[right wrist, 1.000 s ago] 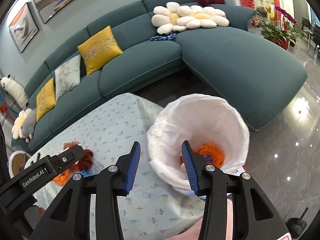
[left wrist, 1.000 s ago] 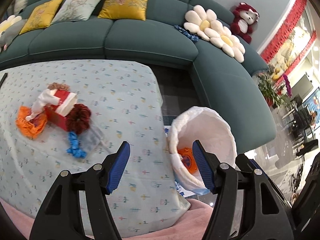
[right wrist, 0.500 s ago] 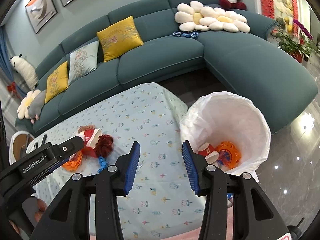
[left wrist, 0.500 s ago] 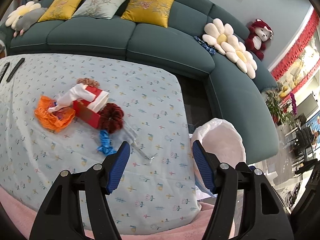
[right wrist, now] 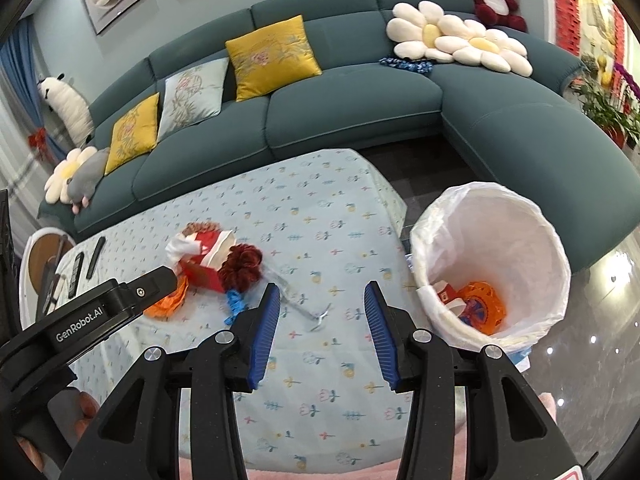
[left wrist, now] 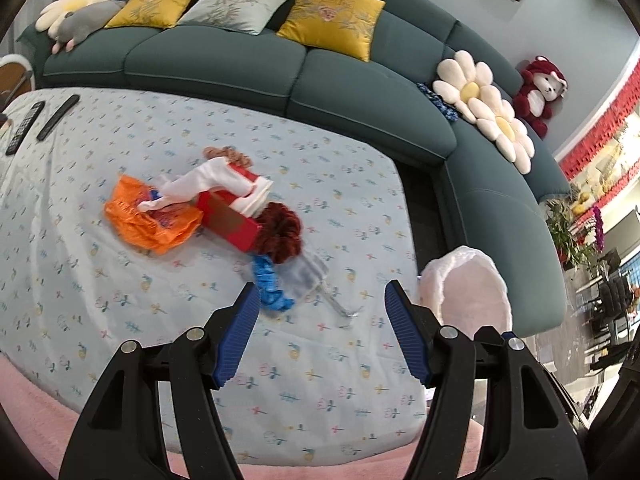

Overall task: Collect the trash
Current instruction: 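Withdraw both tools from the wastebasket back over the remaining trash, then grasp the blue ribbon with the right tool while the left tool grasps the orange bag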

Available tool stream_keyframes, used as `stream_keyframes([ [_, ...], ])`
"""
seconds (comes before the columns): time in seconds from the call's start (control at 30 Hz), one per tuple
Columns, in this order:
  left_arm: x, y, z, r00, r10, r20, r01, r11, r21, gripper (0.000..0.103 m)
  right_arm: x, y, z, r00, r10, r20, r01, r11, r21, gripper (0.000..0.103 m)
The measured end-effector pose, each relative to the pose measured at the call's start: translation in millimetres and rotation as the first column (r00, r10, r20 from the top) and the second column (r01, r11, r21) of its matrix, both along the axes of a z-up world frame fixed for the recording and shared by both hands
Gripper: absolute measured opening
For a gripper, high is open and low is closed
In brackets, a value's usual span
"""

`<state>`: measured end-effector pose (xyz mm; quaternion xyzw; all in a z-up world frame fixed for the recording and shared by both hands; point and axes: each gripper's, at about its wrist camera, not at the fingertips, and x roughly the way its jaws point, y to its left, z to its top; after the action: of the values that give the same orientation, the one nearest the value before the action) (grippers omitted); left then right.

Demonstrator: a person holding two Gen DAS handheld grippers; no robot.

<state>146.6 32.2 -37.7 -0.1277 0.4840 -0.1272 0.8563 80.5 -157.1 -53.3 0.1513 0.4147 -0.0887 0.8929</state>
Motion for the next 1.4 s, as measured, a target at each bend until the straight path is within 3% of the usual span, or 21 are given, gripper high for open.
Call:
stream_keyframes([
  [0.47, 8.0, 62.8, -35.8, 0.992, 0.109, -0.065, -0.107, 0.993, 0.043, 0.062, 20.3, 52.7, -33.7, 0.993, 0.096, -0.074, -0.096, 0.995, 0.008, 0.043],
  [0.97, 28.3, 121.1, -87.7, 0.965, 0.206, -0.163, -0.194, 0.977, 0.087, 0.063, 67.1, 98.5, -88.1, 0.967, 0.179, -0.184, -0.177, 0.984, 0.025, 0.043],
  [1.1, 42.6, 132.7, -100.6, 0.952, 0.236, -0.194, -0.224, 0.971, 0.085, 0.068, 84.0, 105.6, -101.1, 0.959, 0.193, -0.209, -0.191, 0.981, 0.029, 0.043],
  [1.4, 88.2, 151.0, -130.3, 0.907, 0.304, -0.291, -0.3, 0.952, 0.059, 0.069, 124.2, 116.1, -130.9, 0.944, 0.198, -0.263, -0.194, 0.98, 0.042, 0.043],
])
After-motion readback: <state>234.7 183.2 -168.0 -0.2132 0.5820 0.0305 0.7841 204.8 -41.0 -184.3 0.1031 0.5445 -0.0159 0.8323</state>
